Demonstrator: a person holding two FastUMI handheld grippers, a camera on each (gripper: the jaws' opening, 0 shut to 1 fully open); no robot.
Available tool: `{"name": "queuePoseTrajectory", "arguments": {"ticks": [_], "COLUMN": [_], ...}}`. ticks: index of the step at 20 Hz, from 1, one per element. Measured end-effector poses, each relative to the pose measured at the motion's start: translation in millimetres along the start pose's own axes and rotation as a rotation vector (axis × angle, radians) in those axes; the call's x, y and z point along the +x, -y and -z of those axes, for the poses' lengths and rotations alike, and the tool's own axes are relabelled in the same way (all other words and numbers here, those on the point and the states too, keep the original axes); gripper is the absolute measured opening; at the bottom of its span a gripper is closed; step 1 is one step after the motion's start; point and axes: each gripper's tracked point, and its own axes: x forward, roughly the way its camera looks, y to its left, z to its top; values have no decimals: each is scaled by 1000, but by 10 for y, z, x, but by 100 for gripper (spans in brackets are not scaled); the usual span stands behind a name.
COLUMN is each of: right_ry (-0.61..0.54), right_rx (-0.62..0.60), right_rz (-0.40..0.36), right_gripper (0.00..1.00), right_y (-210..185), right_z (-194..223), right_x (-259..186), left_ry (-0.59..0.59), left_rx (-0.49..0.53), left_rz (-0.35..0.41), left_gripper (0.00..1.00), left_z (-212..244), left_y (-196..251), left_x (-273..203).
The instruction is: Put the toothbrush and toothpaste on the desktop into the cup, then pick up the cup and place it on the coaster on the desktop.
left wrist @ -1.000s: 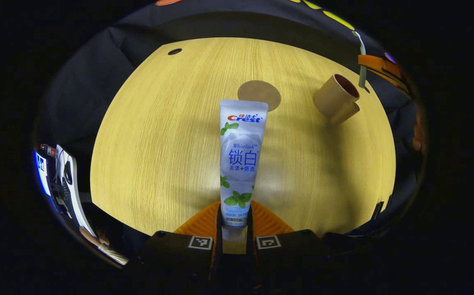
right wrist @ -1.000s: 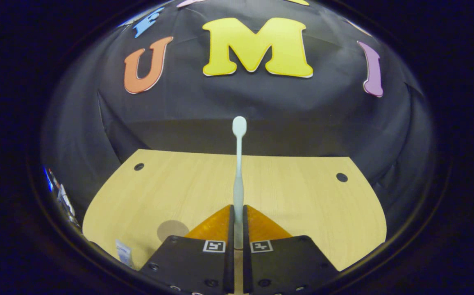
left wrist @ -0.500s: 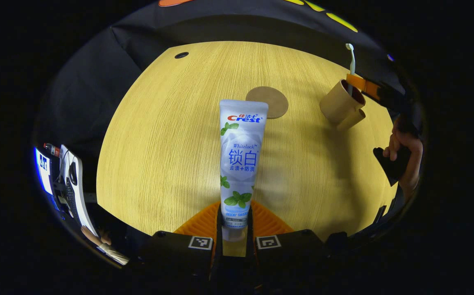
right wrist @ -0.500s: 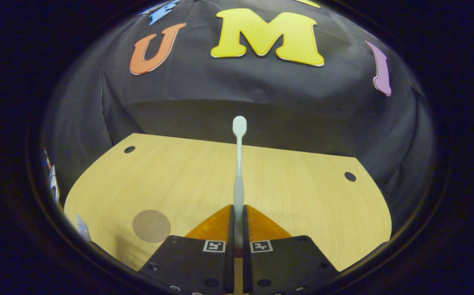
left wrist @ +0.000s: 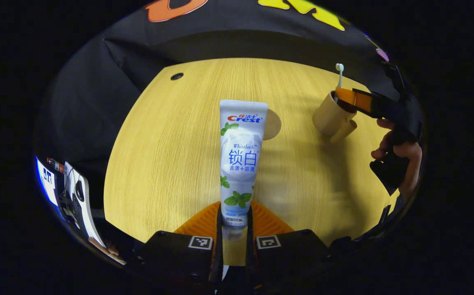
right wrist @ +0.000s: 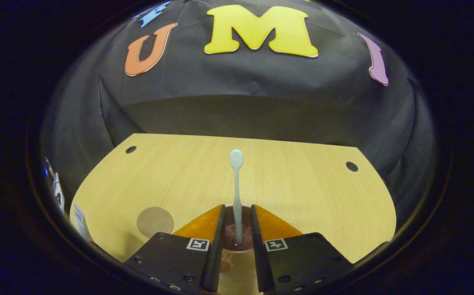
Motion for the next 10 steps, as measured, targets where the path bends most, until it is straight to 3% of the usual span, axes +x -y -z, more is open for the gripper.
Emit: {"name": "queuePoseTrajectory", "arguments": {"ticks": [5, 10], "right_ry": [11, 16], "right_rx": [10, 47], "right_rz": [9, 48], "right_gripper": [37, 51], "right_y": [128, 523], "right_z": [-72, -75], "right_x": [-349, -718], "left_ry": [231, 451], "left_rx": [61, 22], "left_rz": [-6, 102], "left_gripper": [25, 25], "left_z": [-661, -1333], "left_y": [199, 790], "left_x": [-54, 109]}}
